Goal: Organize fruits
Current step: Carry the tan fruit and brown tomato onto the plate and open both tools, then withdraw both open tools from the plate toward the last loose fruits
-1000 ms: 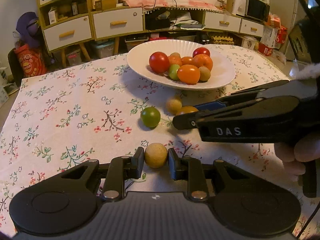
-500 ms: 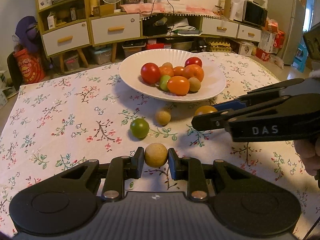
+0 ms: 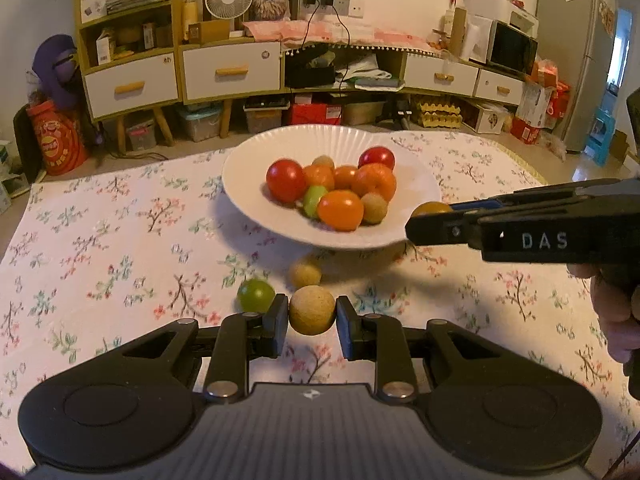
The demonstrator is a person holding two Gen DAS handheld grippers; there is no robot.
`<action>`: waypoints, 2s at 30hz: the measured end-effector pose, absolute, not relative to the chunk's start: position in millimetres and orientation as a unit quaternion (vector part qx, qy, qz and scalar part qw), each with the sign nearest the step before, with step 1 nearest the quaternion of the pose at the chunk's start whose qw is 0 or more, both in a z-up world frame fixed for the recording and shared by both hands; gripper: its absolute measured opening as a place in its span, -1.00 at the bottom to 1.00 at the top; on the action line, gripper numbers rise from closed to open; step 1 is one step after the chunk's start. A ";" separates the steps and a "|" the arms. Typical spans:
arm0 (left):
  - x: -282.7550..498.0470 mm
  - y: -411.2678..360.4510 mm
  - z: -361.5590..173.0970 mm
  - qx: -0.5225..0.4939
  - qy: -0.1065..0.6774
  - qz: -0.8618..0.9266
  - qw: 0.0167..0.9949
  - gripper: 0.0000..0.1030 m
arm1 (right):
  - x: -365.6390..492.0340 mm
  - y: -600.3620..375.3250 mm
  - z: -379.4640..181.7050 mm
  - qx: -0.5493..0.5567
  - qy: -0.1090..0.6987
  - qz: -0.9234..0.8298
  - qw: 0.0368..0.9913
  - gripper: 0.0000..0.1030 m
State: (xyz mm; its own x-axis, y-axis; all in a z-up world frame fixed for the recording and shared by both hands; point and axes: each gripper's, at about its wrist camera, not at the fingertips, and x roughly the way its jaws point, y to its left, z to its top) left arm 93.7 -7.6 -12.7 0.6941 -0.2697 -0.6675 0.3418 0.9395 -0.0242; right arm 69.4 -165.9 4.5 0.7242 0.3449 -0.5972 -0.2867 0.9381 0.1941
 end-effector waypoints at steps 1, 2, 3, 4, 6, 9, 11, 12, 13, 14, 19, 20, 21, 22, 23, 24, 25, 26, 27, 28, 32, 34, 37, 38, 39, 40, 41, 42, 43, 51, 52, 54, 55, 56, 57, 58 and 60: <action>95.6 -9.2 -11.8 0.053 0.352 -0.167 0.920 -0.72 | 71.0 -168.1 5.4 0.047 0.328 0.166 0.929 -0.52; 97.6 -10.6 -10.7 0.057 0.349 -0.167 0.920 -0.72 | 73.2 -171.1 6.2 0.048 0.326 0.163 0.930 -0.52; 99.9 -11.3 -9.5 0.060 0.347 -0.168 0.921 -0.72 | 74.4 -173.8 6.1 0.047 0.324 0.159 0.932 -0.52; 102.3 -11.9 -8.3 0.061 0.344 -0.169 0.922 -0.72 | 76.7 -175.8 6.3 0.044 0.322 0.155 0.933 -0.52; 108.4 -12.9 -6.6 0.063 0.338 -0.169 0.924 -0.72 | 79.8 -179.5 5.7 0.045 0.321 0.148 0.934 -0.52; 117.2 -14.6 -5.9 0.063 0.332 -0.169 0.926 -0.72 | 86.9 -184.4 3.7 0.048 0.320 0.139 0.936 -0.52; 124.0 -16.1 -6.5 0.065 0.330 -0.169 0.927 -0.72 | 89.7 -186.0 2.2 0.045 0.319 0.135 0.937 -0.52; 126.0 -16.7 -6.8 0.067 0.328 -0.169 0.927 -0.72 | 91.7 -185.8 1.3 0.043 0.319 0.134 0.937 -0.52; 128.7 -17.6 -6.7 0.069 0.325 -0.171 0.928 -0.72 | 93.1 -185.5 0.3 0.040 0.319 0.132 0.938 -0.52; 130.9 -18.7 -7.0 0.074 0.322 -0.172 0.928 -0.72 | 94.3 -185.2 -0.4 0.037 0.319 0.132 0.938 -0.52; 142.2 -22.3 -11.2 0.092 0.319 -0.172 0.928 -0.72 | 97.5 -184.3 -3.9 0.016 0.319 0.128 0.939 -0.51; 144.2 -22.2 -12.1 0.094 0.320 -0.171 0.927 -0.72 | 98.0 -185.3 -4.1 0.014 0.319 0.127 0.939 -0.51; 145.7 -22.3 -13.2 0.095 0.321 -0.171 0.927 -0.72 | 98.2 -185.4 -4.6 0.012 0.320 0.126 0.939 -0.51; 146.8 -22.3 -14.2 0.096 0.322 -0.170 0.926 -0.72 | 99.0 -185.8 -5.0 0.011 0.320 0.125 0.939 -0.51; 149.0 -22.4 -14.5 0.097 0.324 -0.170 0.926 -0.71 | 99.6 -186.1 -5.3 0.009 0.321 0.125 0.939 -0.51; 150.0 -22.6 -15.2 0.097 0.325 -0.171 0.925 -0.71 | 100.5 -187.0 -5.4 0.008 0.321 0.124 0.939 -0.51; 151.1 -22.7 -15.4 0.098 0.326 -0.172 0.924 -0.71 | 101.0 -187.2 -5.6 0.008 0.322 0.124 0.939 -0.51; 151.9 -23.4 -15.6 0.099 0.327 -0.173 0.924 -0.71 | 101.6 -187.6 -5.9 0.008 0.323 0.124 0.938 -0.51; 153.3 -24.3 -15.6 0.100 0.328 -0.174 0.923 -0.71 | 102.4 -188.0 -6.4 0.007 0.323 0.123 0.938 -0.51; 154.8 -24.8 -15.9 0.101 0.328 -0.175 0.923 -0.71 | 102.3 -188.0 -6.7 0.006 0.324 0.123 0.938 -0.51; 157.3 -27.2 -17.5 0.104 0.331 -0.175 0.922 -0.71 | 102.4 -187.5 -8.6 0.000 0.326 0.121 0.938 -0.51; 158.1 -27.6 -18.3 0.105 0.331 -0.173 0.921 -0.71 | 101.9 -187.1 -9.3 -0.001 0.326 0.121 0.937 -0.51; 157.5 -28.3 -17.7 0.105 0.328 -0.171 0.923 -0.69 | 101.8 -186.2 -8.6 -0.004 0.326 0.122 0.937 -0.50; 157.3 -28.3 -17.3 0.105 0.327 -0.169 0.924 -0.68 | 101.9 -186.1 -8.7 -0.004 0.326 0.122 0.937 -0.49; 156.9 -28.0 -16.9 0.105 0.326 -0.168 0.924 -0.67 | 101.9 -186.1 -8.7 -0.003 0.326 0.122 0.937 -0.49; 156.4 -27.8 -16.5 0.105 0.325 -0.169 0.925 -0.65 | 101.4 -186.1 -8.3 -0.002 0.326 0.122 0.938 -0.49; 156.0 -27.6 -15.9 0.105 0.325 -0.169 0.925 -0.60 | 101.5 -186.6 -7.7 -0.001 0.325 0.122 0.938 -0.48; 155.9 -26.9 -15.2 0.105 0.323 -0.168 0.925 -0.56 | 101.5 -186.4 -7.4 0.000 0.325 0.122 0.938 -0.43; 156.0 -26.2 -14.2 0.106 0.322 -0.167 0.926 -0.50 | 101.2 -186.6 -7.0 0.001 0.325 0.122 0.938 -0.37; 148.3 -18.0 -7.1 0.102 0.311 -0.163 0.931 -0.01 | 94.6 -185.7 -1.4 0.006 0.318 0.123 0.940 0.01; 147.3 -15.9 -6.7 0.102 0.310 -0.163 0.931 0.07 | 93.3 -185.2 -0.9 0.007 0.317 0.124 0.940 0.06; 144.0 -11.6 -5.5 0.104 0.308 -0.164 0.931 0.18 | 90.2 -183.6 -0.1 0.009 0.316 0.126 0.940 0.18; 142.9 -9.9 -5.4 0.106 0.308 -0.165 0.931 0.25 | 88.0 -182.1 0.2 0.010 0.316 0.128 0.940 0.29; 141.4 -7.8 -5.4 0.108 0.307 -0.165 0.931 0.33 | 86.2 -180.7 0.1 0.011 0.315 0.130 0.940 0.33; 139.6 -5.3 -6.0 0.111 0.306 -0.165 0.931 0.38 | 84.3 -178.6 0.1 0.010 0.315 0.132 0.940 0.36; 137.6 -2.4 -6.6 0.113 0.305 -0.165 0.931 0.44 | 82.3 -176.5 0.0 0.008 0.314 0.134 0.940 0.38; 135.0 3.6 -8.4 0.117 0.304 -0.163 0.931 0.51 | 79.0 -173.1 0.2 0.006 0.314 0.138 0.939 0.42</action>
